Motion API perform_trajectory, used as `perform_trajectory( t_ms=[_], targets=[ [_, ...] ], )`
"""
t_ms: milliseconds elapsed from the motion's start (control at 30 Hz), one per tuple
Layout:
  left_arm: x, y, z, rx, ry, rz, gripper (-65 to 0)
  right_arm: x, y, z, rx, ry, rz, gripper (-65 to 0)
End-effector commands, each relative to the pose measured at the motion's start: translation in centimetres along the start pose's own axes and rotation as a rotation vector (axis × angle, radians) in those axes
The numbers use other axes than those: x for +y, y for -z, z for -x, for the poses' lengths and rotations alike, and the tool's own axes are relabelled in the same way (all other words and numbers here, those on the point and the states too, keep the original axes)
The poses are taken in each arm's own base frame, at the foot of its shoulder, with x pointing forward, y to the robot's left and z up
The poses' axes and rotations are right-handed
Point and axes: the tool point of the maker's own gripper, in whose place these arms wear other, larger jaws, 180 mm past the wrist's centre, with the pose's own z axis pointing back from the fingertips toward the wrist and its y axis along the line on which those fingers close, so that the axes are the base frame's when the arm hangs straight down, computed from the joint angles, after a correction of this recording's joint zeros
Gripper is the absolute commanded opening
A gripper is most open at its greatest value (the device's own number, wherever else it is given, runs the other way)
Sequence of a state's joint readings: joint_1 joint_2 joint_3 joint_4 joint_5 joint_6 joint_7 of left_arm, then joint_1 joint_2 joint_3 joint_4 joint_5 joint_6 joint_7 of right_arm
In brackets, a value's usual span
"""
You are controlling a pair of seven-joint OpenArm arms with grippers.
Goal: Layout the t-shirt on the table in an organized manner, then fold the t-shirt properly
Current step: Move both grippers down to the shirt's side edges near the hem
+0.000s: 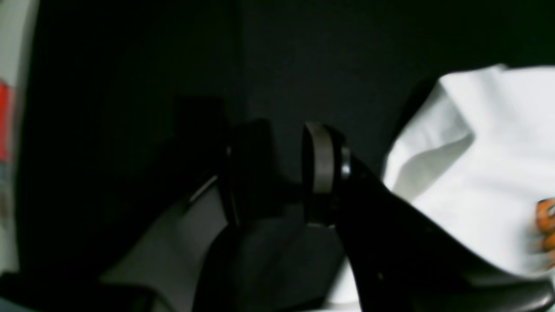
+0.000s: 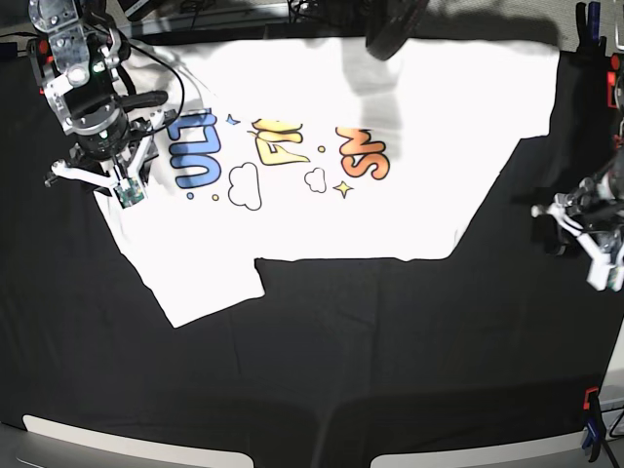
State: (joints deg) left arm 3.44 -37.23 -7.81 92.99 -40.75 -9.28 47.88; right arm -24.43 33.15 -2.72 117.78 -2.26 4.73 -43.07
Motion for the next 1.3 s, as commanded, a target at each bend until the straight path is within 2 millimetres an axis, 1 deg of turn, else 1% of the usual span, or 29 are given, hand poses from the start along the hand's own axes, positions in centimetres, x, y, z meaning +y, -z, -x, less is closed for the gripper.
perform_trajectory(
  t_ms=[0, 167, 233, 300, 467, 533, 600, 667, 733, 800, 1167, 1267],
  targets=[
    [0.1, -0.2, -0.9, -0.032, -0.040, 0.044, -46.5, -0.9, -0.2, -1.0, -0.037, -0.007, 0.026, -44.0],
    [-1.8, 0.4, 3.2, 0.049, -0.283, 0.311, -46.5, -0.9, -0.2, -1.0, -0.038, -0.007, 0.026, -44.0],
    [-1.9, 0.6, 4.7, 0.079, -0.350, 0.350, -46.5, -0.9, -0.2, -1.0, -0.037, -0.006, 0.026, -44.0],
    [-1.6, 0.9, 5.7, 0.102, -0.377, 0.345, -46.5, -0.9, -0.2, -1.0, -0.037, -0.007, 0.026, -44.0],
    [-1.8, 1.1, 5.9, 0.103, -0.387, 0.349, -46.5, -0.9, -0.2, -1.0, -0.037, -0.007, 0.026, -44.0],
    [-2.3, 1.2, 6.5, 0.119, -0.396, 0.359, -46.5, -0.9, -0.2, -1.0, -0.038, -0.006, 0.026, -44.0],
    [-3.2, 1.2, 7.3, 0.142, -0.412, 0.382, -46.5, -0.9, -0.2, -1.0, -0.038, -0.006, 0.026, -44.0],
    [-4.7, 0.8, 7.7, 0.150, -0.433, 0.451, -46.5, -0.9, -0.2, -1.0, -0.038, -0.006, 0.026, -44.0],
    [-6.1, 0.3, 7.4, 0.137, -0.443, 0.532, -46.5, -0.9, -0.2, -1.0, -0.038, -0.006, 0.026, -44.0],
    [-6.7, 0.0, 6.9, 0.119, -0.440, 0.576, -46.5, -0.9, -0.2, -1.0, -0.038, -0.006, 0.026, -44.0],
    [-7.3, 0.2, 6.8, 0.092, -0.448, 0.591, -46.5, -0.9, -0.2, -1.0, -0.038, -0.006, 0.026, -44.0],
    [-6.8, 0.7, 7.1, 0.082, -0.403, 0.544, -46.5, -0.9, -0.2, -1.0, -0.038, -0.007, 0.026, -44.0]
  ],
)
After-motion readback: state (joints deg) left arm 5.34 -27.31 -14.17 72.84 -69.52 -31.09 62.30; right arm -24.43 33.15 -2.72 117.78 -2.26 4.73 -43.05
